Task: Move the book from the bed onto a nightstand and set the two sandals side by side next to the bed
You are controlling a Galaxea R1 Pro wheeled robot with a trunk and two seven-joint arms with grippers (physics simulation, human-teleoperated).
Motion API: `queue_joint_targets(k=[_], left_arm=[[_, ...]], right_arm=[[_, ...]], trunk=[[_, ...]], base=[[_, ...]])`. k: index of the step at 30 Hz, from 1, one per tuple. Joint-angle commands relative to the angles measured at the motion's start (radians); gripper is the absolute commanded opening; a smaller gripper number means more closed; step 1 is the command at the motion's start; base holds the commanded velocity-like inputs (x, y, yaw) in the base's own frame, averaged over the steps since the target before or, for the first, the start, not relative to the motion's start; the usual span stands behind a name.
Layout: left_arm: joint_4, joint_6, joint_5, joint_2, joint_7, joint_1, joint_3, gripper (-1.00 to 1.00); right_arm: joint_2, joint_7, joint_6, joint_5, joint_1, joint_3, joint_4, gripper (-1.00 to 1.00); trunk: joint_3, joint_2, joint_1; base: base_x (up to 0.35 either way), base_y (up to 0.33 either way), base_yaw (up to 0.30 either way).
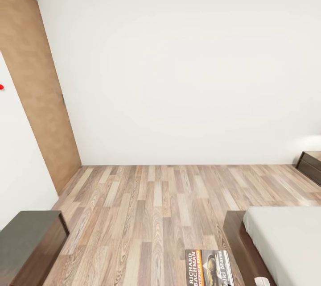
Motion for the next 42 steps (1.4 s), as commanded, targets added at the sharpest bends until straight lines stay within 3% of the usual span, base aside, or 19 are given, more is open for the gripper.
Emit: queue_joint_targets(k=[1,14,42], left_arm=[[0.001,-0.004,-0.01,0.0,-0.002,0.0,0.008,1.0],[0.001,-0.004,-0.01,0.0,-0.002,0.0,0.008,1.0],[0.001,-0.004,-0.009,0.0,-0.002,0.0,0.01,1.0]], right_arm=[[0.0,0.002,-0.009,-0.007,-0.001,0.008,0.003,-1.0],[0.0,0.002,-0.009,-0.007,-0.001,0.008,0.002,-1.0],[0.0,0.002,-0.009,-0.007,-0.001,0.007,0.002,-1.0]], trunk=[[0.0,-0.001,0.0],[0.0,-0.001,0.0],[0.0,-0.001,0.0]], base=[[0.0,0.0,0.11],[0.019,0.0,0.015],[0.319,0.0,0.0]])
